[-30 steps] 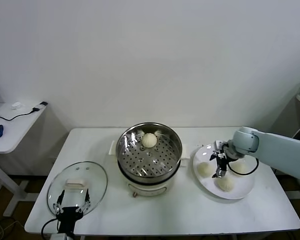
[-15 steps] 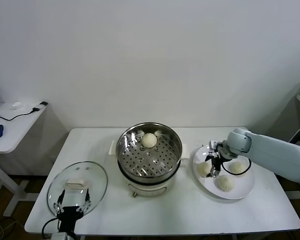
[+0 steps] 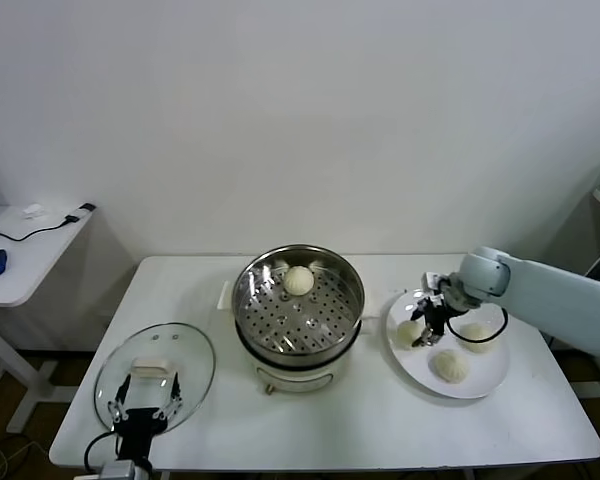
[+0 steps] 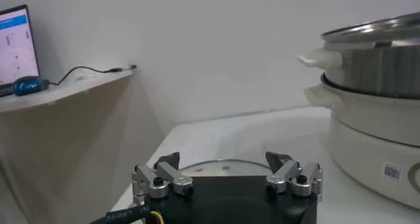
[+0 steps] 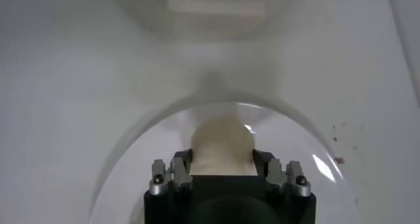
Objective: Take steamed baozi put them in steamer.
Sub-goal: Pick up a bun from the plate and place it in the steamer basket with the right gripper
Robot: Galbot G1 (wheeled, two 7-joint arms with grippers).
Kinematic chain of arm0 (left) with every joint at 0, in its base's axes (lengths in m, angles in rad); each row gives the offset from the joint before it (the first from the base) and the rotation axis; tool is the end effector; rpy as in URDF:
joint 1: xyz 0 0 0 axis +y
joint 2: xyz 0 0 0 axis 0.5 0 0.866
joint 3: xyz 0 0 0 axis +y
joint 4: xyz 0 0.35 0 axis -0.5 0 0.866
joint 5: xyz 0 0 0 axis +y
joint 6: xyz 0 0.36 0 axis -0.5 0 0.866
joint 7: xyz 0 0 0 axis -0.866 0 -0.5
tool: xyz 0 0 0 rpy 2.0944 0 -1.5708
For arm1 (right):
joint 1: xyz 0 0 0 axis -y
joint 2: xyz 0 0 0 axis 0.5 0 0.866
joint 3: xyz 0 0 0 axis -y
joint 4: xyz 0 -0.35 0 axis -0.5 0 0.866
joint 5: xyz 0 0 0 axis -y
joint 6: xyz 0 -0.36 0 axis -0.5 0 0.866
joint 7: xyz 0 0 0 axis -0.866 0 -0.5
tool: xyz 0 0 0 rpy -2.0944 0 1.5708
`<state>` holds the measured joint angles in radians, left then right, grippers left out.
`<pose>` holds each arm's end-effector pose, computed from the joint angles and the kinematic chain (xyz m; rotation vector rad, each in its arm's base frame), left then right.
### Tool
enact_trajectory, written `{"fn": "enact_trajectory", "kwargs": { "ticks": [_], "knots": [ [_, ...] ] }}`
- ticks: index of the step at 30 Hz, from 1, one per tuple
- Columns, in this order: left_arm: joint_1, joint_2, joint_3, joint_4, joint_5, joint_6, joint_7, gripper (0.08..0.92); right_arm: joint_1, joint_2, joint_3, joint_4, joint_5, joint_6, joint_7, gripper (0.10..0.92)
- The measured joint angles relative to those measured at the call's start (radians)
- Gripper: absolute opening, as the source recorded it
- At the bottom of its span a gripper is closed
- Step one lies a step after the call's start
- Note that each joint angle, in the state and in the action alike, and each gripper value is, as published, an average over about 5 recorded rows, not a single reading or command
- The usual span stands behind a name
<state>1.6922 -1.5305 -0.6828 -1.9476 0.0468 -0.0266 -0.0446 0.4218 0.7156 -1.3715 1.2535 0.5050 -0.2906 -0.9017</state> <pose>0.1347 0.0618 -0.3707 0.2264 -2.8859 -0.2425 0.5341 -0.1362 -0.1641 1.2685 -1.5482 1.1215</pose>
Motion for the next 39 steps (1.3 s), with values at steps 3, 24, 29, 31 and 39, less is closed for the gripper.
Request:
{"fn": "enact_trajectory", "kwargs": {
  "ticks": [3, 24, 29, 31, 39],
  "knots": [
    [-0.001, 0.001, 0.004, -0.006, -0.001, 0.002, 0.002, 0.823, 0.117, 0.017, -0.053, -0.003, 0.034, 0.022, -0.044, 0.631],
    [0.019, 0.006, 0.023, -0.047, 0.001, 0.000, 0.007, 0.823, 0.512, 0.397, -0.219, 0.205, 0.467, -0.141, 0.093, 0.636],
    [0.024, 0.005, 0.022, -0.054, 0.002, -0.002, 0.007, 0.823, 0.471, 0.492, -0.234, 0.198, 0.489, -0.197, 0.172, 0.634],
    [0.024, 0.003, 0.022, -0.055, 0.002, -0.002, 0.006, 0.823, 0.449, 0.524, -0.237, 0.185, 0.491, -0.213, 0.197, 0.635],
    [0.020, -0.001, 0.021, -0.051, 0.003, 0.000, 0.006, 0.823, 0.363, 0.621, -0.249, 0.116, 0.486, -0.254, 0.267, 0.636]
  ]
}}
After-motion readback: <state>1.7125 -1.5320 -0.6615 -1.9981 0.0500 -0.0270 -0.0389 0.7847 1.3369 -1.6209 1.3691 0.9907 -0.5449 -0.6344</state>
